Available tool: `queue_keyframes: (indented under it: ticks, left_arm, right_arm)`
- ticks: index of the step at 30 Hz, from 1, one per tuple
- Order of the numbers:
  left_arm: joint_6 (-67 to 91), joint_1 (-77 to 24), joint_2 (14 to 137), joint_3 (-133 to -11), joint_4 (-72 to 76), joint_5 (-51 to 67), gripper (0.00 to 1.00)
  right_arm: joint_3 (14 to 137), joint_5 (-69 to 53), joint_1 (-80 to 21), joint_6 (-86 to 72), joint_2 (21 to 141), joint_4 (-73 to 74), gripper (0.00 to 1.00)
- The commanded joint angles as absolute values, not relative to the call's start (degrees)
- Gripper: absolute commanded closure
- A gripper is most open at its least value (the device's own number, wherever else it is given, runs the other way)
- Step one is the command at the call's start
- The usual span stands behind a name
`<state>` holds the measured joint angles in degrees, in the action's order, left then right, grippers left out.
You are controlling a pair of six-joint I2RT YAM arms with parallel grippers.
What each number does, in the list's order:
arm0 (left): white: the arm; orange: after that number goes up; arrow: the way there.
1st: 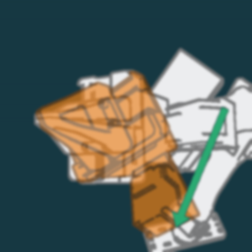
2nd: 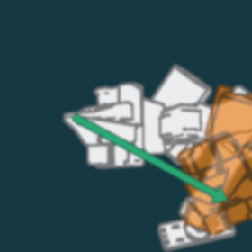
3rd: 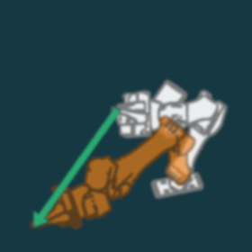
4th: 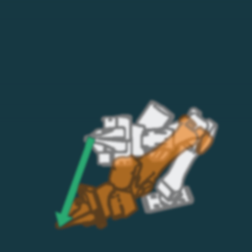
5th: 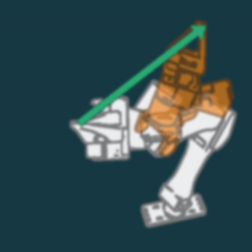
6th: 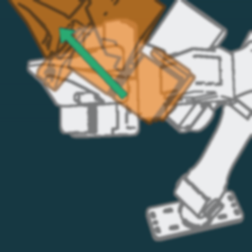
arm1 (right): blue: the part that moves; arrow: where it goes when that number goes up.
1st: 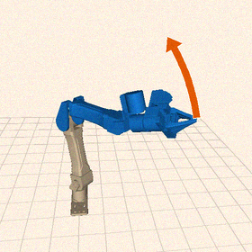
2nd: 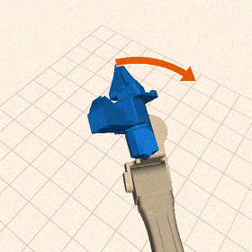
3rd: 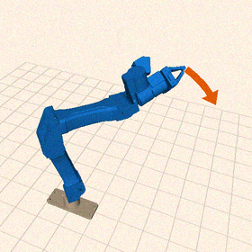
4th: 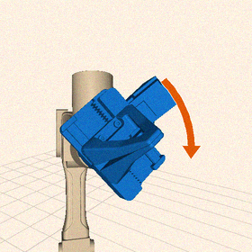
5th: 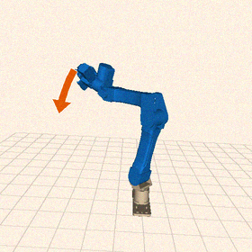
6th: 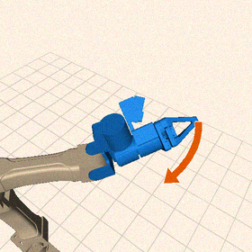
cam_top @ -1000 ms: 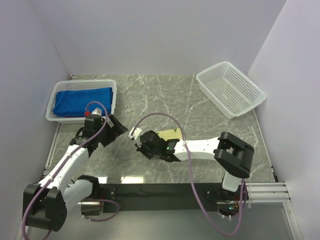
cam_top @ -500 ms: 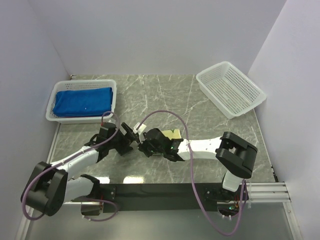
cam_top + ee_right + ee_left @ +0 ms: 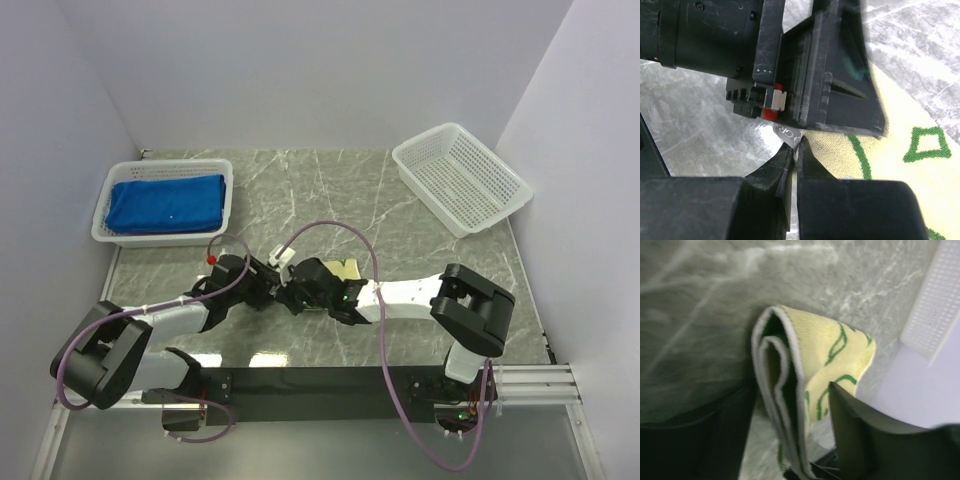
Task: Fold and stack the towels
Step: Neatly place the folded towel into the bin
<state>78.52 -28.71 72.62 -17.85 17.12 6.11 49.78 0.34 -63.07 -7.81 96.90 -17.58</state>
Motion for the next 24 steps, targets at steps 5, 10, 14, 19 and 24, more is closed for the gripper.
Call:
queue_keyframes:
  ticks: [5,10,14,19,24]
  left_arm:
    - [76.82,-29.09,71.98,-17.49,16.17,0.26,0.77]
    - [74.10,-29.09,72.33,-19.51,15.39,1.40,0.99]
    - [69.97,-29.00,71.98,-24.07,9.96,1.32,0.99]
    - [58.03,-27.43,74.70,-39.61,-5.51,-1.13,0.99]
    - [44.34,-21.98,79.80,-59.56,-22.72,-3.51,0.99]
  right_arm:
    - [48.43,0.18,-62.75,-8.53,95.63,-22.06,1.00]
    - [47.11,1.67,-62.84,-9.23,93.17,-22.33,0.87]
    - [45.36,6.48,-62.75,-9.93,88.96,-19.61,0.27]
    - [42.55,11.86,-62.84,-10.20,80.52,-12.23,0.13]
    - [39.38,15.64,-62.75,-10.28,70.06,-3.88,0.07]
